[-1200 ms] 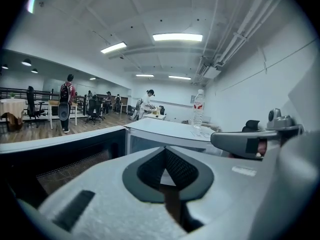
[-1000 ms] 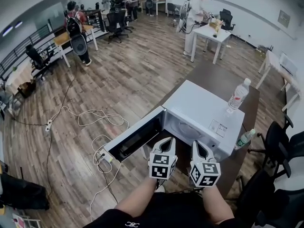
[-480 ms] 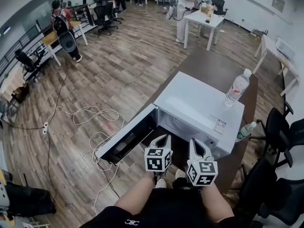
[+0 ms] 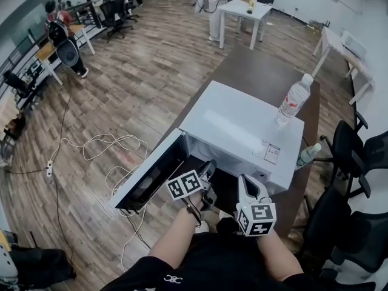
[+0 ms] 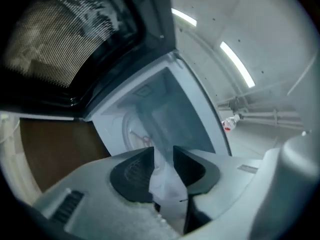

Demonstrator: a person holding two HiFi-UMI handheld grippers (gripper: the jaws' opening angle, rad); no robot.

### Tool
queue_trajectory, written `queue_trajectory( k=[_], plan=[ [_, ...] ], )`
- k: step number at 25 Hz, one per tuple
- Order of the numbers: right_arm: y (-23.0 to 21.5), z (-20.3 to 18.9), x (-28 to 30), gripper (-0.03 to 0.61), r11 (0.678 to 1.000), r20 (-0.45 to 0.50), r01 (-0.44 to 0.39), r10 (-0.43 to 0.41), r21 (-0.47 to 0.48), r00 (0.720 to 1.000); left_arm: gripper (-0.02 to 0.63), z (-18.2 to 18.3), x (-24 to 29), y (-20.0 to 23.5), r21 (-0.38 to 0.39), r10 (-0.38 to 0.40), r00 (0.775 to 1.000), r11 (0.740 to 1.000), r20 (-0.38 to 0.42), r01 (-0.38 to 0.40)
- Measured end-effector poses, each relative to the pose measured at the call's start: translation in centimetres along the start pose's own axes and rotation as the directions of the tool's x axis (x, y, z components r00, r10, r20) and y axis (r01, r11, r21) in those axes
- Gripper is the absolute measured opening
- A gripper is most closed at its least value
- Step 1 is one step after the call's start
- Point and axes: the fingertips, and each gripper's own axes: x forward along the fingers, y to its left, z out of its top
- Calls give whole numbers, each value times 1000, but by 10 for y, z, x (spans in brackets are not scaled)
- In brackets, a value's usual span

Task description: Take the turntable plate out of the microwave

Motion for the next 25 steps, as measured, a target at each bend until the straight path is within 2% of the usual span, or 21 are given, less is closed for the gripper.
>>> queue_trajectory(
  k=[3,8,14,21,25],
  plan=[
    [-6,-6,-3,9,1000,-13,12,-12,2,1000,117,2,12,30,-113,38,999,993,18,-35],
    [-9,-10,-8,9,999,-26,34,-34,5,999,154,5,33,49,-180,55,998,982,5,-53],
    [-6,-16,-11,9,999,-39,33,-33,-5,999,158,5,48,68,-337,90,996,937,-15,-90],
    [-8,-19,-12,9,999,-47,37,-37,-8,998,160,0,59,74,-430,70,997,899,-34,-78],
    [-11,-21,-12,9,999,-50,45,-45,-10,998,163,-2,62,74,-448,51,998,892,-43,-65]
  ],
)
